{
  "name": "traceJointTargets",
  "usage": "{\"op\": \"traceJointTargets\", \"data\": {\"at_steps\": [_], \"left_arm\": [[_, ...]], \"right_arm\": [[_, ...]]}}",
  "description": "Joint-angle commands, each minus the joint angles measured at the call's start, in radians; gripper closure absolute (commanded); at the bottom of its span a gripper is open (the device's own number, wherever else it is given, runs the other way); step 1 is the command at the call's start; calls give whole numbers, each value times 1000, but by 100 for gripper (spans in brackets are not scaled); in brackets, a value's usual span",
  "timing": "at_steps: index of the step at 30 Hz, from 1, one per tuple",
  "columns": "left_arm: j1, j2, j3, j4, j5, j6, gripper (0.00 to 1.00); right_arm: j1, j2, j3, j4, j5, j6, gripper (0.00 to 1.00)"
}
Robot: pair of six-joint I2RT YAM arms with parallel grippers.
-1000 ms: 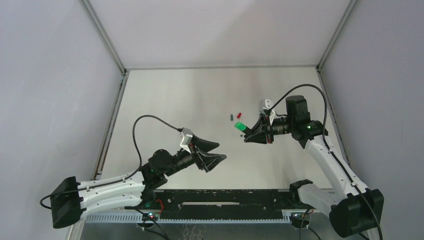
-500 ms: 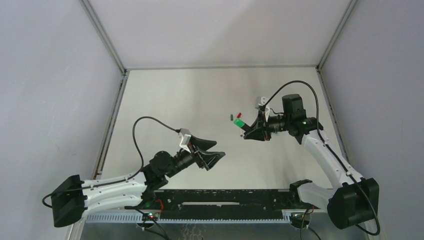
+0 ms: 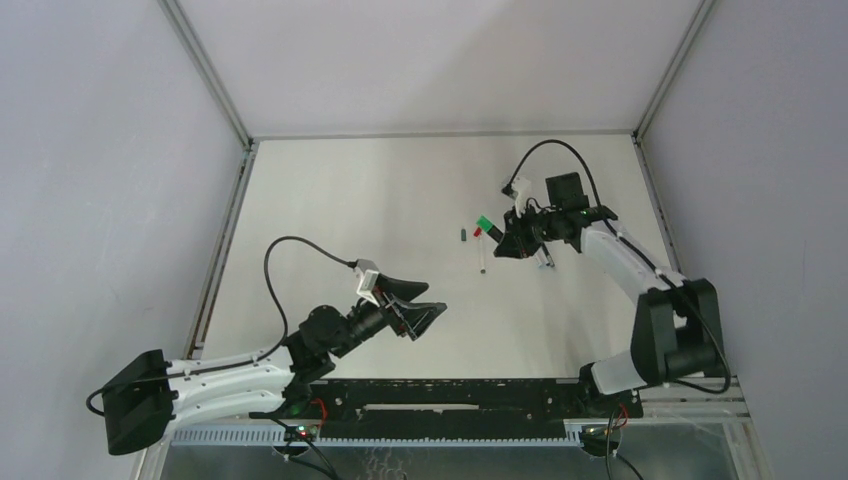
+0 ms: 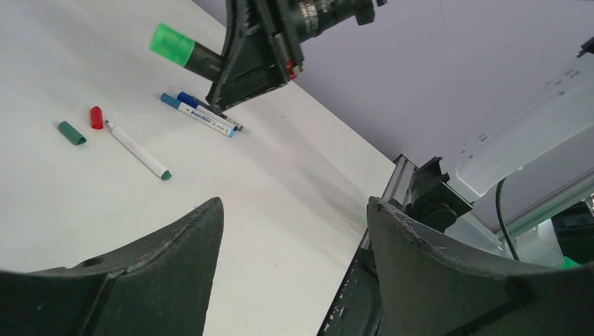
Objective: Insert the pens into the pen caps
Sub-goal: Place the pen at the center of the board.
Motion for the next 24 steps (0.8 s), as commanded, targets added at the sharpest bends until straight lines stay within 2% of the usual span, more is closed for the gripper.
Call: {"op": "traceJointTargets", "data": {"at_steps": [1,5,13,24], "left_arm": [[7,-1,-30,52,-24,-14,21],[10,-4,-36,58,-26,-16,21],[11,-9,-55,81,-27,-27,21],[13,-30,-68,85,-33,-28,21]], "right_arm": [[-21,99,62,-8,206,88,93],[-33,194,96,-21,322,166,94],[-48,331,169,-100,408,200,93],[-61,408,203,-139,476,184,83]]}}
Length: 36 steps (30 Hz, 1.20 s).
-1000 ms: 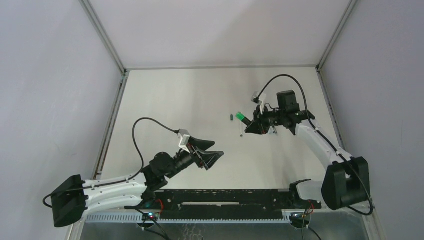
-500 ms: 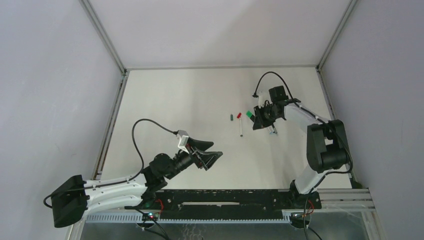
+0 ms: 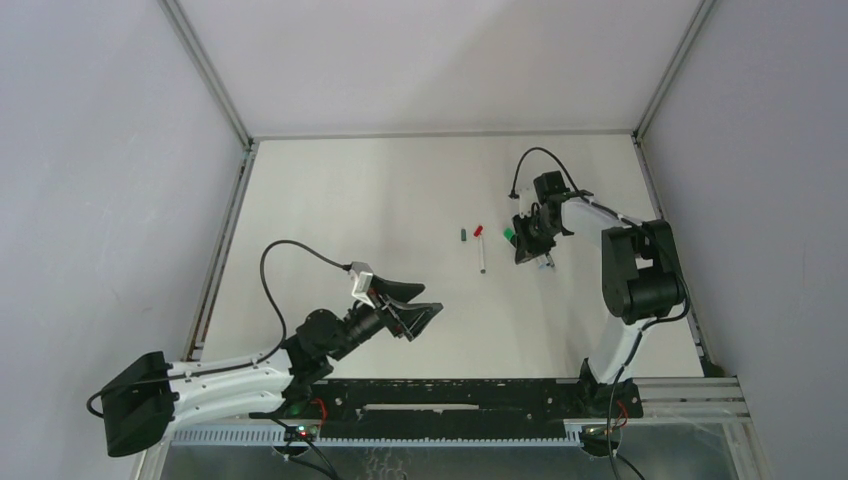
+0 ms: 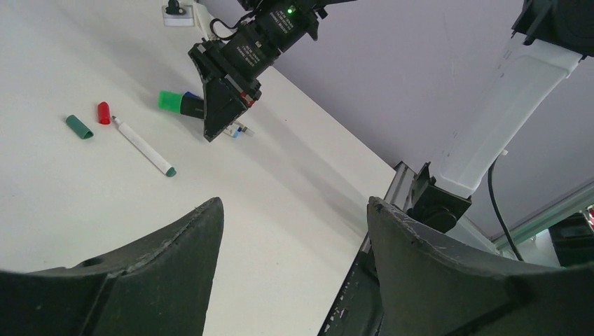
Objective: Insert the pens into the pen caps
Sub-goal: Place the pen at the center of the board.
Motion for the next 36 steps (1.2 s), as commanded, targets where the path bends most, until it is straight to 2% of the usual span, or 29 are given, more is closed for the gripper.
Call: {"op": "traceJointTargets", "data": {"at_steps": [1,18,29,36], "left_arm": [[7,-19,-22,39,-11,-5,21],[8,-47,-27,45,-1,-11,21],[8,-44,-23,45,2,-13,21],[8,-40,-17,46,2,-11,20]], "right_arm": [[-16,13,38,-26,42,7,82],[-24,20,57,-49,41,2,67],[-32,-12,62,-51,51,1,65],[-35,-90,60,-44,61,-16,64]]}}
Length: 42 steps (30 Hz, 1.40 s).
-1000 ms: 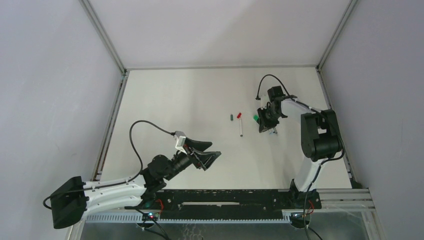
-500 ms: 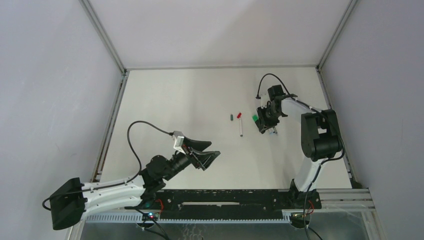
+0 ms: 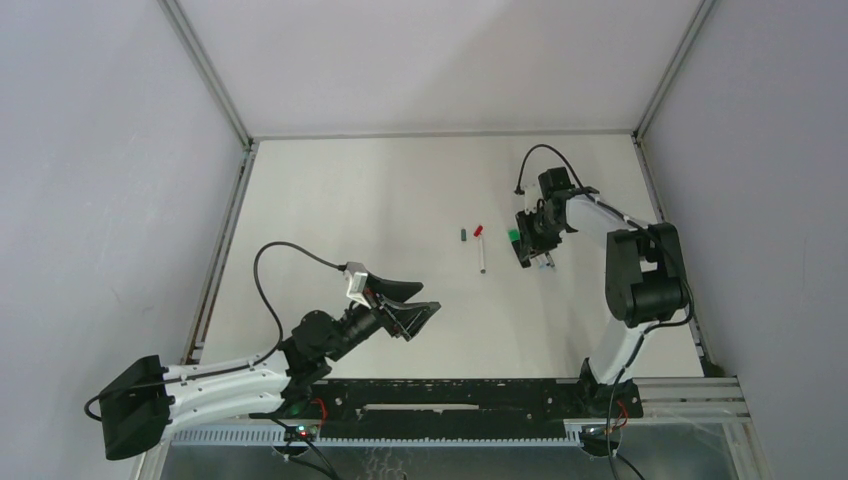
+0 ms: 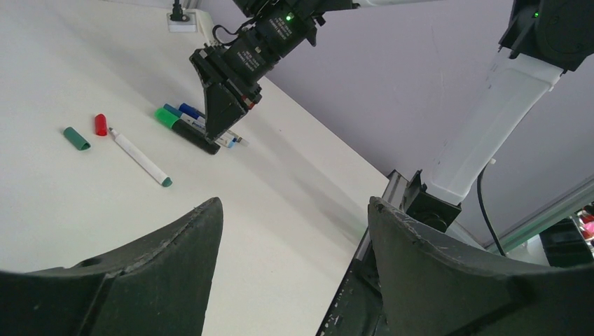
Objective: Insert the pens into the pen caps
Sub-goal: Place the pen at the center of the board, then pick up the pen from the center of the board.
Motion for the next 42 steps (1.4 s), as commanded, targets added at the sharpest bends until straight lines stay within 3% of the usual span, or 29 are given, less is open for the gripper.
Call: {"op": "traceJointTargets", "data": {"at_steps": [1,22,24,25,28,29,32,37,42], "left_arm": [[6,1,-11,37,2,-9,20],[26,17,9,2,-17,-29,15],[31,10,7,-2,-26,-36,11],[33,4,6,-8,-36,-42,8],[40,-17,-2,-38,-81,-65,0],[44,-22,-4,-43,-91,-73,0],[61,-32,-20,-58,-101,-102,0],[71,-39,-49,-64,-129,-132,0],[72,-39,-66,-67,-162,-142,0]], "right_arm": [[-16,-103,36,-2,9,-15,64],[-13,-619,-93,171,-236,-127,65],[-3,-654,-94,194,-242,-141,63],[0,-662,-93,203,-256,-142,57],[-2,-649,-92,217,-345,-122,30],[-2,-629,-82,200,-388,-125,25],[32,-550,-55,159,-442,-96,25],[173,-447,-91,220,-270,20,29],[229,-324,-110,273,-139,128,34]]}}
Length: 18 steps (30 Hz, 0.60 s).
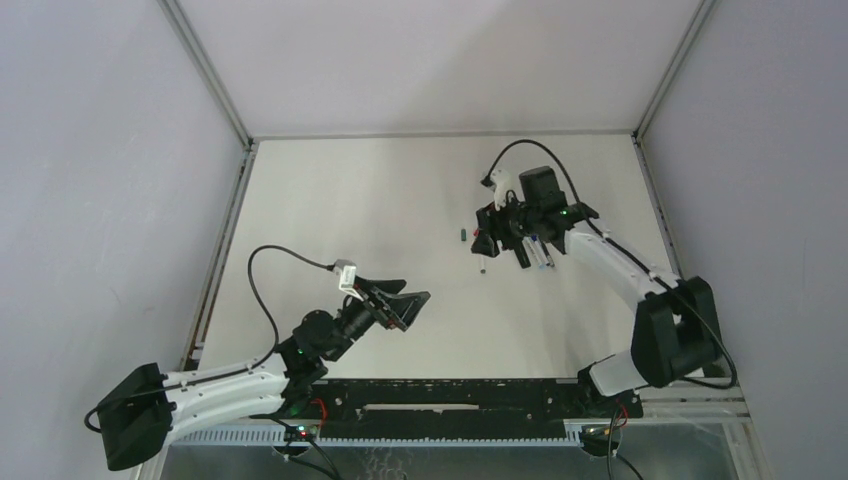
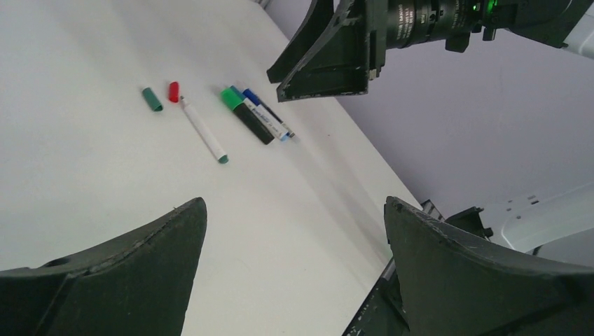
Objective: Insert the pens into the pen caps
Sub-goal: Pick up the pen from the center of the board.
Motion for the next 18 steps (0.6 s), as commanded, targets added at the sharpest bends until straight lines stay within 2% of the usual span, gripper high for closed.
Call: {"op": "traceJointTargets", "data": {"at_steps": [1,6,18], "left_arm": [[5,-8,-24,0,-49,-25,0],[6,-10,-24,-28,-70,-27,0],[6,-23,-29,-48,-88,-34,0]], "right_arm": [[33,86,-7,69,157,121,34],[33,195,29,34,237,158,37],[19,332,76,9,269,241,46]]}}
